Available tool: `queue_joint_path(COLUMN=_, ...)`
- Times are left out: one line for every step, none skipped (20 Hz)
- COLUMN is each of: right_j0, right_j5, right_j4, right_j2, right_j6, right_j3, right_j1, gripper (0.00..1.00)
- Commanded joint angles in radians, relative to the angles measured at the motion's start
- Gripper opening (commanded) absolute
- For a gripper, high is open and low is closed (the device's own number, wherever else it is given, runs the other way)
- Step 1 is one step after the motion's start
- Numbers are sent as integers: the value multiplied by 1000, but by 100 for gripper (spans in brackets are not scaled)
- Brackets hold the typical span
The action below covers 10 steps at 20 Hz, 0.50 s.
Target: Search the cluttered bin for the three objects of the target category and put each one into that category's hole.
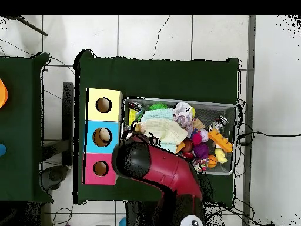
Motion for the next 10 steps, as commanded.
queue_joint_path(right_j0=-168, right_j5=-76, right_j4=5, right_j2=111, right_j6=81, right_j3=97, right_j1=-10, gripper=100)
queue_joint_path(right_j0=-199, right_j5=-104, right_j4=-11, right_j2=128, right_j6=61, right_j3=108, right_j1=-9, gripper=100)
queue_joint_path(right_j0=-218, right_j5=-113, right_j4=-23, right_j2=138, right_j6=53, right_j3=113, right_j1=-10, gripper=100)
queue_joint_path(right_j0=-232, right_j5=-116, right_j4=-38, right_j2=140, right_j6=46, right_j3=112, right_j1=-10, gripper=100)
queue_joint_path(right_j0=-236, right_j5=-109, right_j4=-55, right_j2=139, right_j6=39, right_j3=104, right_j1=-8, gripper=100)
queue_joint_path(right_j0=-246, right_j5=-115, right_j4=-62, right_j2=149, right_j6=38, right_j3=105, right_j1=-11, gripper=100)
queue_joint_path(right_j0=-254, right_j5=-114, right_j4=-68, right_j2=158, right_j6=35, right_j3=106, right_j1=-13, gripper=100)
queue_joint_path(right_j0=-257, right_j5=-115, right_j4=-74, right_j2=163, right_j6=36, right_j3=104, right_j1=-14, gripper=100)
queue_joint_path(right_j0=-260, right_j5=-113, right_j4=-77, right_j2=165, right_j6=38, right_j3=105, right_j1=-17, gripper=100)
queue_joint_path(right_j0=-263, right_j5=-111, right_j4=-79, right_j2=167, right_j6=40, right_j3=105, right_j1=-19, gripper=100)
